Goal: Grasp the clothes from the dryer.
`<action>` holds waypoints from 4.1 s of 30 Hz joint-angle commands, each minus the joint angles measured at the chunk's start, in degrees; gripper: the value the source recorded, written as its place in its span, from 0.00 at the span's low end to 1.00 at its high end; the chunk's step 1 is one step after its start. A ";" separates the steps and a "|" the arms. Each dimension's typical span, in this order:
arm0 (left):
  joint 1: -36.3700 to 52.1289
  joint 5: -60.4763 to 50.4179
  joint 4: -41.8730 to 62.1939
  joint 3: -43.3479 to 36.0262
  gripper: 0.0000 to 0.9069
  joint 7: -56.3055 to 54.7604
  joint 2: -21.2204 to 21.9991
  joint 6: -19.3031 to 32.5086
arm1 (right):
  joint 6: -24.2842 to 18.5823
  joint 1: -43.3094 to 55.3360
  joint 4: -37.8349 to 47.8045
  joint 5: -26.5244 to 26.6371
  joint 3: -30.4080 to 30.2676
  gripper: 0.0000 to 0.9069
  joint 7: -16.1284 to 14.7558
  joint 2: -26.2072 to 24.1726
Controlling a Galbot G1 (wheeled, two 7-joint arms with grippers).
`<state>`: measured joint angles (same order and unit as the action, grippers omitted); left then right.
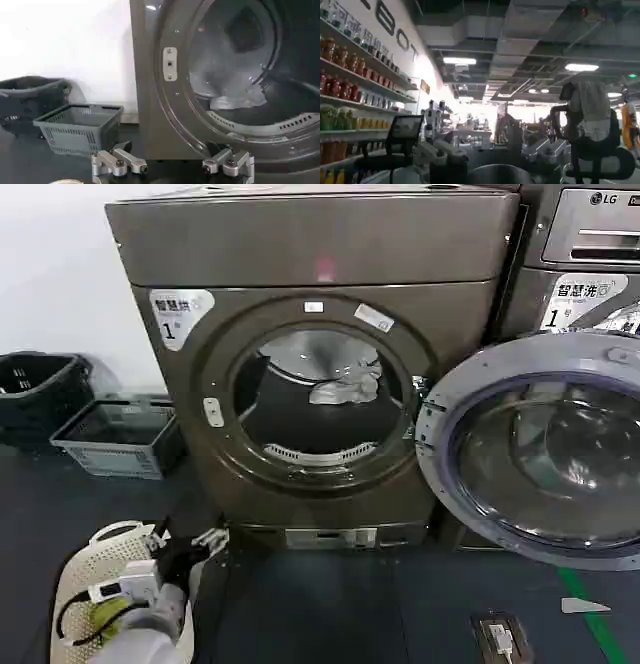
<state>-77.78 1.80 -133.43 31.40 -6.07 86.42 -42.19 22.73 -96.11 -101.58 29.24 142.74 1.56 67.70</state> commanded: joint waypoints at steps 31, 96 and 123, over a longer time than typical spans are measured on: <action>-0.91 -0.16 -1.49 0.01 1.00 0.02 -0.62 -2.81 | -5.56 0.34 2.34 0.44 -2.07 1.00 3.76 0.47; -0.65 -1.41 -1.43 -1.50 1.00 0.68 0.27 -2.81 | -10.41 -0.08 5.81 3.83 -1.28 1.00 8.26 0.14; -0.59 -1.33 -0.89 -1.85 1.00 0.72 0.35 -2.81 | -11.93 -0.50 6.87 5.04 -0.65 1.00 9.21 0.09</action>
<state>-78.32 0.44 -134.43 29.53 -5.31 86.79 -42.19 11.07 -96.66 -94.67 34.01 142.11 10.62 67.82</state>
